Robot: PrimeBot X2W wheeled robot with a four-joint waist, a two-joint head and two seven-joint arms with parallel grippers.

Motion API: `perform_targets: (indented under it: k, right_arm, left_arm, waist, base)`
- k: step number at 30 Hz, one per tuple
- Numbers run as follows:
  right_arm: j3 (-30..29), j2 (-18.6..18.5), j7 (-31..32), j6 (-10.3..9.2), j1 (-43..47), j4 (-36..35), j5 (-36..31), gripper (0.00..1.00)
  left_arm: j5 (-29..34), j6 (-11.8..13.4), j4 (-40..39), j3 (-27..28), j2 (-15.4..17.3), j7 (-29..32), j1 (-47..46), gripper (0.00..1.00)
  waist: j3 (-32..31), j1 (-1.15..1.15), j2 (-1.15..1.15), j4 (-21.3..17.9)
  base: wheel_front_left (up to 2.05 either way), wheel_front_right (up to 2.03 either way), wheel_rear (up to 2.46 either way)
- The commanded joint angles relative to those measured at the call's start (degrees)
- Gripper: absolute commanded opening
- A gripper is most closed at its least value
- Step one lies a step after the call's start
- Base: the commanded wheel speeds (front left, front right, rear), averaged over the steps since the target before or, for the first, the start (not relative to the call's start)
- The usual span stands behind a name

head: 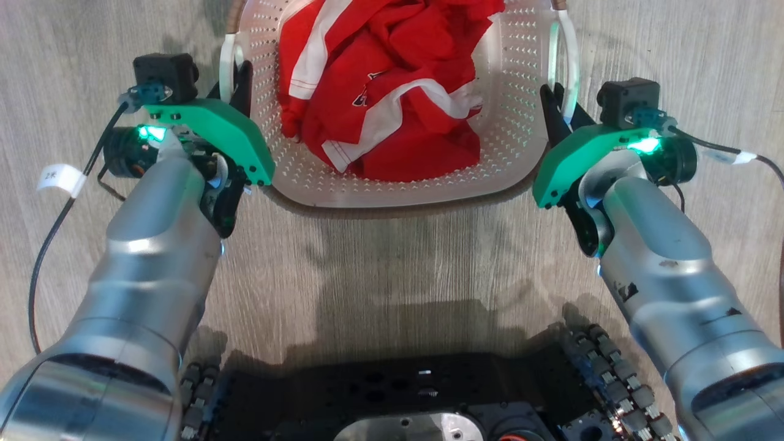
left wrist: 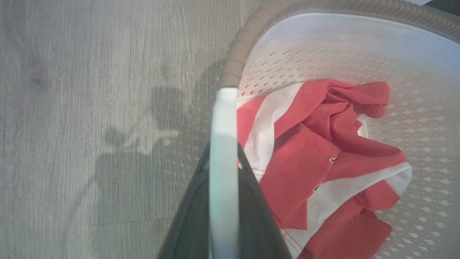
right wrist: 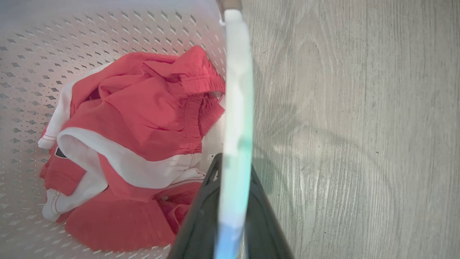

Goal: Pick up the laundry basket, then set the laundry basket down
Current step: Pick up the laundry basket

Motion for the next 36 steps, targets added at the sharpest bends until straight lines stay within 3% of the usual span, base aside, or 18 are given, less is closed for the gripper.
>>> perform_targets:
  k: [1, 11, 20, 36]
  right_arm:
    - [1.22, 0.78, -0.69, -0.10, 2.29, -0.03, 0.36, 0.00]
    - [2.71, 0.78, -0.69, -0.10, 2.74, 2.13, 1.71, 0.00]
    - [8.02, 0.78, -0.40, -0.10, 3.01, 6.52, 5.59, 0.00]
    - [18.22, 0.79, 8.83, -0.10, 2.44, 10.76, 14.94, 0.00]
  left_arm:
    - [-0.50, 0.05, 0.13, 0.06, 2.21, -0.24, 0.51, 0.00]
    - [-3.01, 0.05, 1.63, -1.45, 1.90, -0.24, 0.52, 0.00]
    - [-7.47, 0.05, 3.65, -5.56, 0.87, 2.30, 0.88, 0.00]
    - [-18.75, 0.04, 3.13, -10.76, 2.76, 12.12, 5.75, 0.00]
  waist:
    - [-0.17, 0.00, -0.01, 0.05]
    - [-4.40, 0.00, -0.01, 0.24]
    - [-10.71, 0.00, -0.01, 0.03]
    - [-25.41, 0.00, -0.01, -1.34]
  base:
    - [0.00, 0.00, 0.00]
    - [0.00, 0.00, 0.00]
    - [0.00, 0.00, 0.00]
    - [0.00, 0.00, 0.00]
